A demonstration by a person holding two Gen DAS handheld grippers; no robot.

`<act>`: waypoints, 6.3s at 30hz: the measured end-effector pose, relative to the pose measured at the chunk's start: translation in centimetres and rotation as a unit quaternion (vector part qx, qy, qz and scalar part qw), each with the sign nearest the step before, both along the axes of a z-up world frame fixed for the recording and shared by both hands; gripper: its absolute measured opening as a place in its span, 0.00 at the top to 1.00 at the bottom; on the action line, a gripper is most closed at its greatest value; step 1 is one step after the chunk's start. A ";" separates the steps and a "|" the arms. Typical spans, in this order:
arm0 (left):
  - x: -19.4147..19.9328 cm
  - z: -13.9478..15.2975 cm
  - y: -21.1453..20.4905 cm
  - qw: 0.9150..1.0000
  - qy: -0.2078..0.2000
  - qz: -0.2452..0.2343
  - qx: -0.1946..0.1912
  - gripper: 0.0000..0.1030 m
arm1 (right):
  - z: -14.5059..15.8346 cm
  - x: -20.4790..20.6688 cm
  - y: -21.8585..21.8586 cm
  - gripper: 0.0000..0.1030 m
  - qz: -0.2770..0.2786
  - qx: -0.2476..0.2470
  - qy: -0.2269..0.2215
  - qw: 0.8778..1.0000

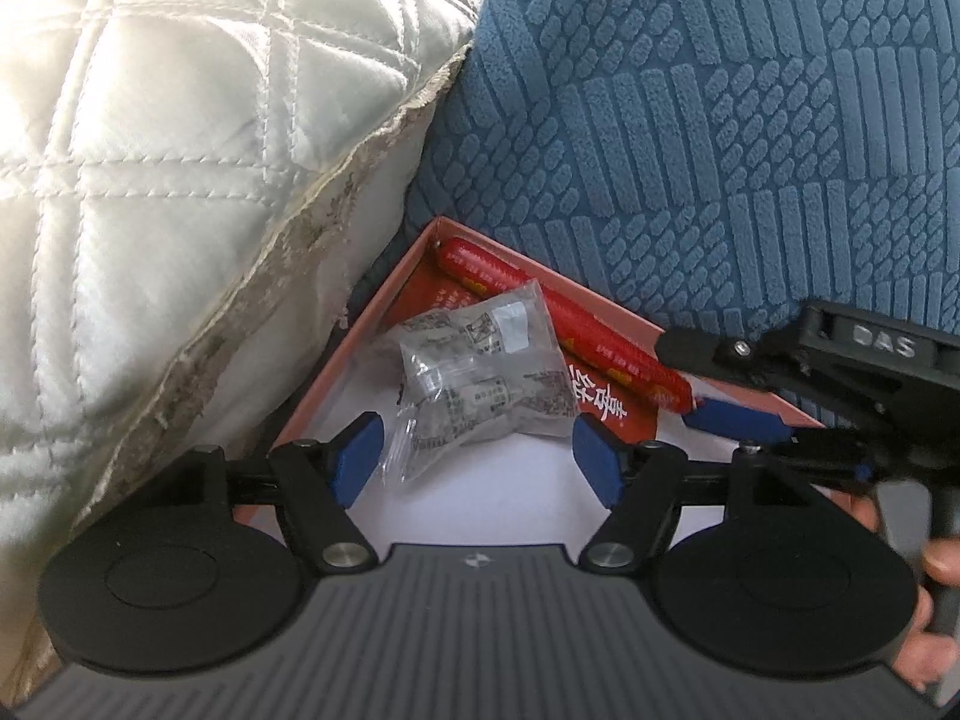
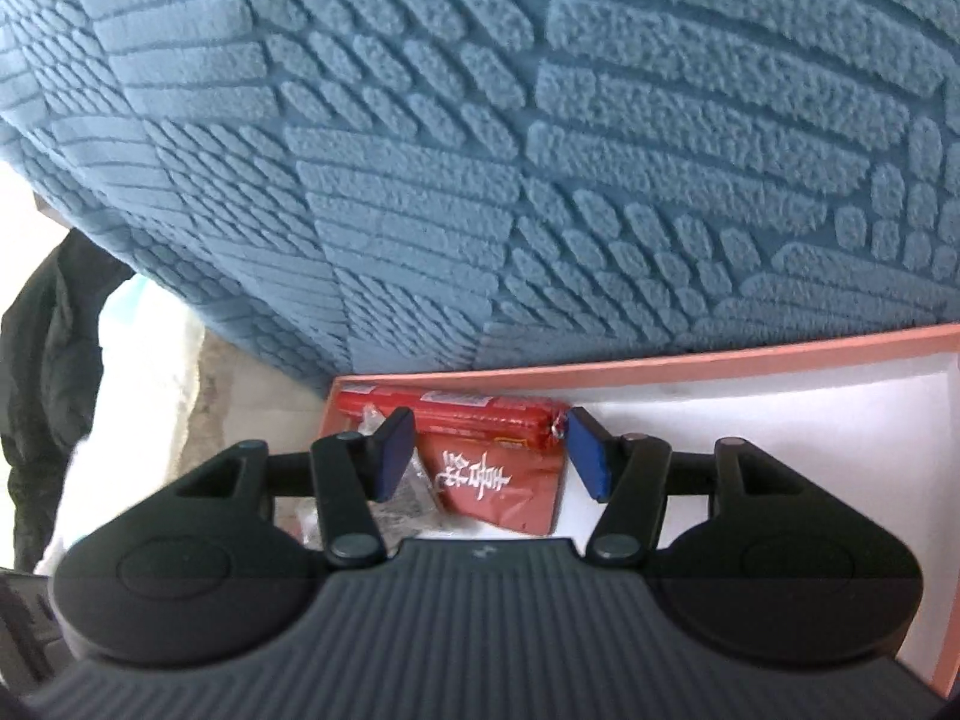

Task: Organize snacks
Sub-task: 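Lower the left gripper onto the clear packet while the right gripper approaches the red sausage stick, then close the left gripper on the clear packet while the right gripper closes on the red sausage stick, then carry the held packet and sausage stick over the pink box, then lower both held snacks into the pink box and open both grippers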

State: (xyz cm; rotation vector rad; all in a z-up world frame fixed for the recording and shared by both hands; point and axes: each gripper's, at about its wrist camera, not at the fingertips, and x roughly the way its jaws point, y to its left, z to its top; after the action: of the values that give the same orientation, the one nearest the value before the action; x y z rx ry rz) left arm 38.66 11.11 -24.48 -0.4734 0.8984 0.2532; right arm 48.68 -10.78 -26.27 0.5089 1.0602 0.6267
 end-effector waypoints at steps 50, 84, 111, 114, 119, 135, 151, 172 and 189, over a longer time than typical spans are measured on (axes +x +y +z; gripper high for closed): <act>0.7 -1.3 -0.5 1.000 0.001 -0.006 -0.011 0.48 | -0.1 -3.1 6.2 0.70 0.157 -0.221 -0.154 0.950; -9.5 1.2 -5.4 0.997 0.010 -0.063 -0.048 0.48 | 0.5 -20.6 -1.4 0.77 0.062 -0.297 -0.128 0.944; -10.1 0.7 -4.0 0.997 0.020 -0.035 -0.062 0.48 | -0.9 -18.4 2.2 0.77 0.086 -0.279 -0.166 0.942; -10.1 0.8 -4.0 0.997 0.019 -0.037 -0.062 0.48 | -0.9 -18.7 3.0 0.77 0.087 -0.295 -0.176 0.935; -10.2 1.5 -4.1 0.997 0.011 -0.041 -0.058 0.50 | -0.7 -19.1 2.7 0.77 0.067 -0.302 -0.165 0.937; -10.7 2.0 -5.5 0.996 0.004 -0.086 -0.031 0.79 | 2.6 -20.0 -0.9 0.78 0.005 -0.276 -0.148 0.950; -13.0 5.1 -5.5 0.996 -0.015 -0.074 -0.045 0.81 | 6.2 -20.7 -2.7 0.78 0.003 -0.249 -0.163 0.955; -10.5 17.4 -12.5 0.982 -0.116 -0.129 -0.069 0.81 | 18.0 -22.2 -12.0 0.77 -0.096 -0.226 -0.235 0.940; -8.4 16.1 -24.3 0.969 -0.079 -0.225 -0.066 0.81 | 13.4 -22.7 -22.5 0.77 -0.183 -0.265 -0.164 0.932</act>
State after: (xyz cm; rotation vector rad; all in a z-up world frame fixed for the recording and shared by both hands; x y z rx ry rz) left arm 30.30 -13.15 -8.42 -0.3936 0.8452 -0.2582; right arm 25.93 -33.32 -12.85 0.1115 0.7436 0.0730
